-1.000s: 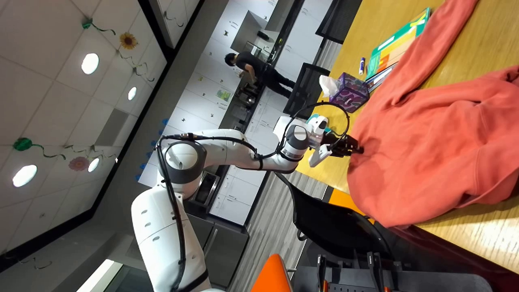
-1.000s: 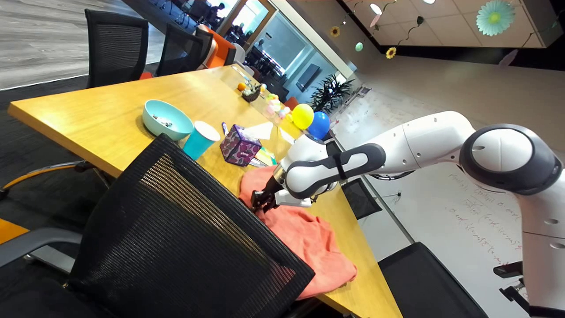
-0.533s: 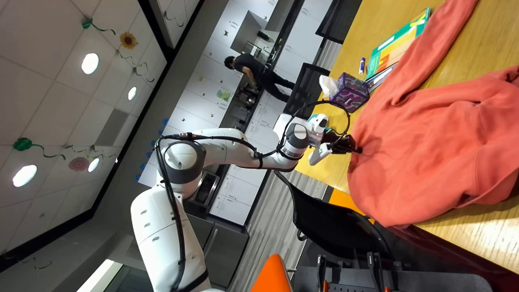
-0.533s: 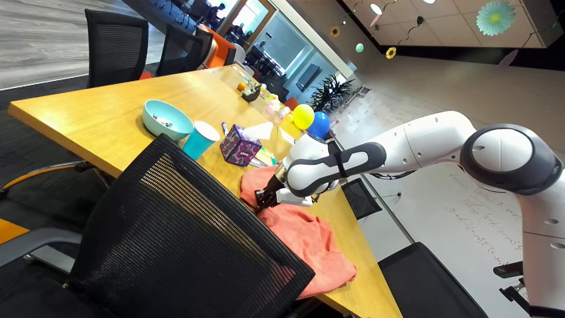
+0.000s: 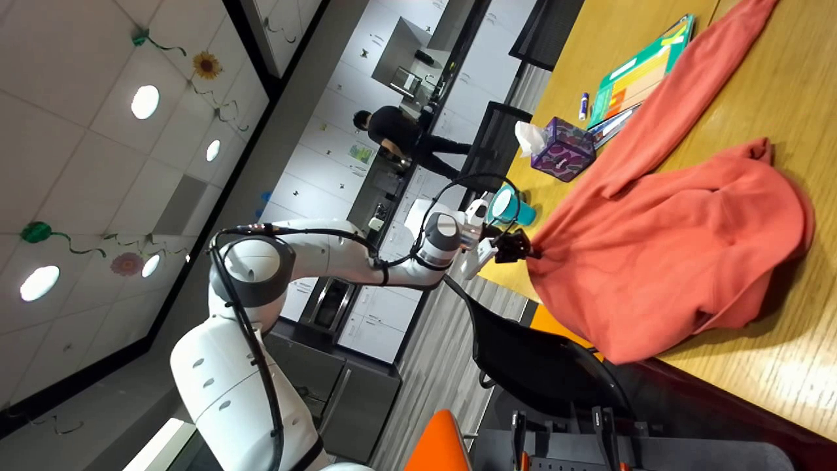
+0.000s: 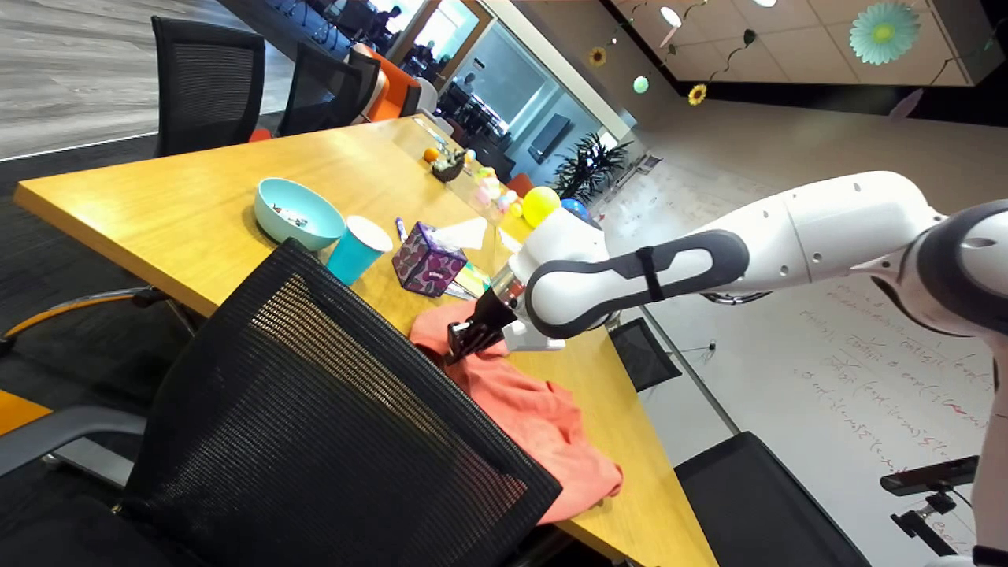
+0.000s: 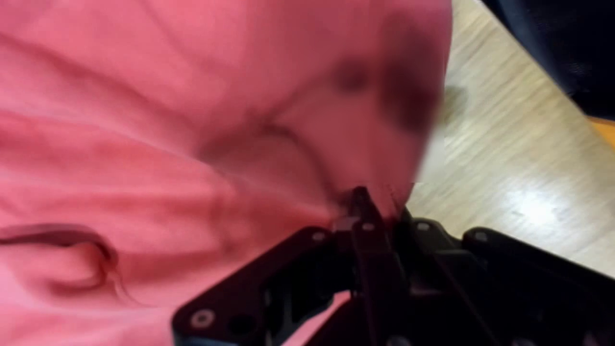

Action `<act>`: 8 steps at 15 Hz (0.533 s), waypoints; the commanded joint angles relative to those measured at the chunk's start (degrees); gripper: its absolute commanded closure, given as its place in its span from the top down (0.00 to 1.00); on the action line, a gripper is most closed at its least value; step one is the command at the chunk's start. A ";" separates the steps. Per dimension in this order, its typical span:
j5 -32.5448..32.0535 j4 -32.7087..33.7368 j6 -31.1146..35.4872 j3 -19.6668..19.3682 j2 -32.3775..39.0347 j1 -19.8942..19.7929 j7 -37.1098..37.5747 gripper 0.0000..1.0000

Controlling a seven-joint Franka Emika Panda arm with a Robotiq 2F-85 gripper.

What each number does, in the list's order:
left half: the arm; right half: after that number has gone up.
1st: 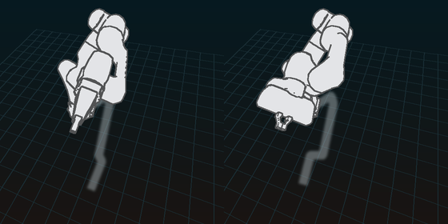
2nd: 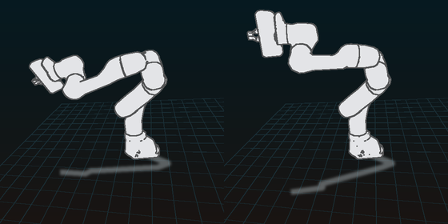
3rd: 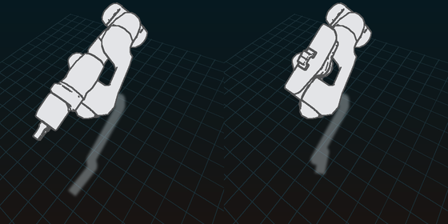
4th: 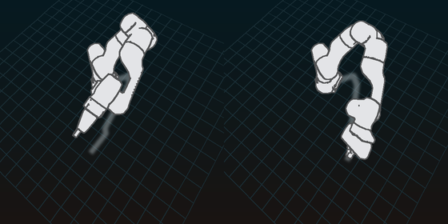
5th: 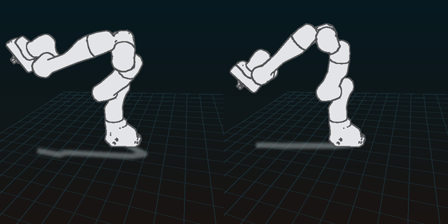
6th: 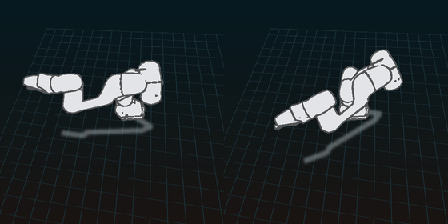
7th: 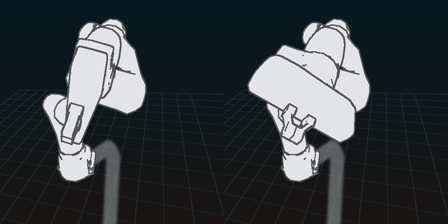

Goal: Hang the sweatshirt on the backrest of the chair

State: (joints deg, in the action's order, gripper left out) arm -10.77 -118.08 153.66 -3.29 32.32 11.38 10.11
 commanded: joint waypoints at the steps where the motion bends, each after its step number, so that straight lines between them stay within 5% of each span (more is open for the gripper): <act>1: -1.45 -8.84 -1.75 2.29 -12.00 1.58 -2.43 0.02; 8: -0.27 -15.71 -6.76 9.93 -27.59 1.37 -9.40 0.02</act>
State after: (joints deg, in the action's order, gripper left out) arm -11.42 -129.60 150.09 3.96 13.19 12.97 3.76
